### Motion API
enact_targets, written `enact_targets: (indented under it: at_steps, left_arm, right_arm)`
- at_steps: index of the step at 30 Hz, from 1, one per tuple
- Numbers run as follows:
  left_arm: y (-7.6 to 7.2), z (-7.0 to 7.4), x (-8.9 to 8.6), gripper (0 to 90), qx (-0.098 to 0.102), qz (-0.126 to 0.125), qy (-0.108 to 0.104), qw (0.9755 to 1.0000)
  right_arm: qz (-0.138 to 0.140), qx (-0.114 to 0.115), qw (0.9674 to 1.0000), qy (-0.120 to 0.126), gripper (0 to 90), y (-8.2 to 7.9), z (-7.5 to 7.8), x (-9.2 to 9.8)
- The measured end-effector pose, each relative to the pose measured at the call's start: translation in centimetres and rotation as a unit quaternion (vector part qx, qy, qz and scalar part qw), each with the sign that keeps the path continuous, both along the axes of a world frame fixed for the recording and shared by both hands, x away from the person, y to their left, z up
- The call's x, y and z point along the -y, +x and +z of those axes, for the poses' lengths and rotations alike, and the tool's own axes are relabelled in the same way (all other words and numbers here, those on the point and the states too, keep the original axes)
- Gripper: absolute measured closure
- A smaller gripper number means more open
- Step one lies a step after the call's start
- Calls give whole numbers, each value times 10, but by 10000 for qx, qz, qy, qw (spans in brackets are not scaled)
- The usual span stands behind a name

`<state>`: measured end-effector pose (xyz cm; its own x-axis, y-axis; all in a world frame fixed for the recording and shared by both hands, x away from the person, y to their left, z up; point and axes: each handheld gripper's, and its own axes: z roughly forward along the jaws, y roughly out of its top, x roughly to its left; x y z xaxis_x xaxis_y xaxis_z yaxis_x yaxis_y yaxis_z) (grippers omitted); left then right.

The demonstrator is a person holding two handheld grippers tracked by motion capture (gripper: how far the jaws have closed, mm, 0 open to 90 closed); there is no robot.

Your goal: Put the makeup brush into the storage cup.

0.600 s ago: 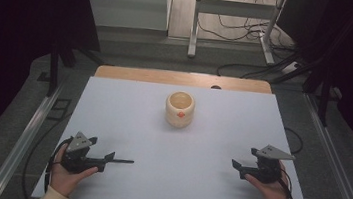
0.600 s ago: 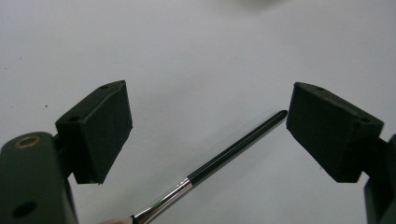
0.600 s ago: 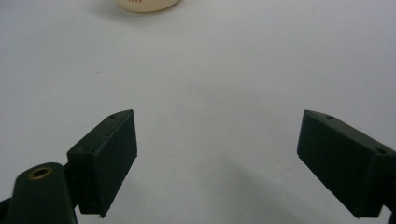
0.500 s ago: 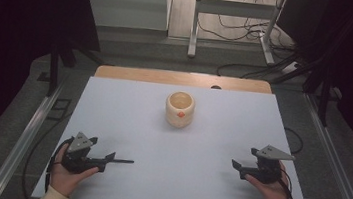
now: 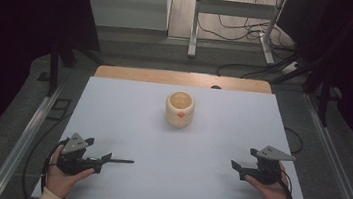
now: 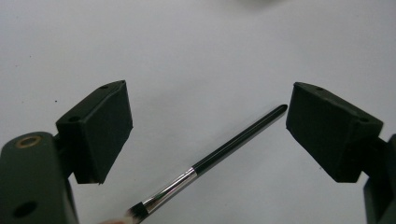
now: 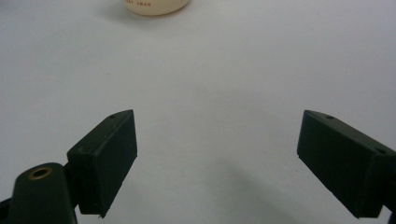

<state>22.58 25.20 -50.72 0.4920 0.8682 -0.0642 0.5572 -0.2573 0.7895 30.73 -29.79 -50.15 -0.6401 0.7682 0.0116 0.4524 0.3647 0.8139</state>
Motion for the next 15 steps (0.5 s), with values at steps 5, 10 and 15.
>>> enact_targets:
  at_steps: [5, 10, 15]
  left_arm:
    - [1, -1, 1, 150, -26, -59, 4, 10000]
    - [2, -2, 2, 150, -38, -84, 25, 10000]
    - [0, 2, 4, 151, 12, -93, 12, 10000]
  right_arm:
    - [9, -30, 10000, -30, 127, 0, -1, -1]
    - [22, -27, 10000, -43, 127, 0, -1, -2]
    - [0, -18, 10000, -8, 127, -2, -1, -1]
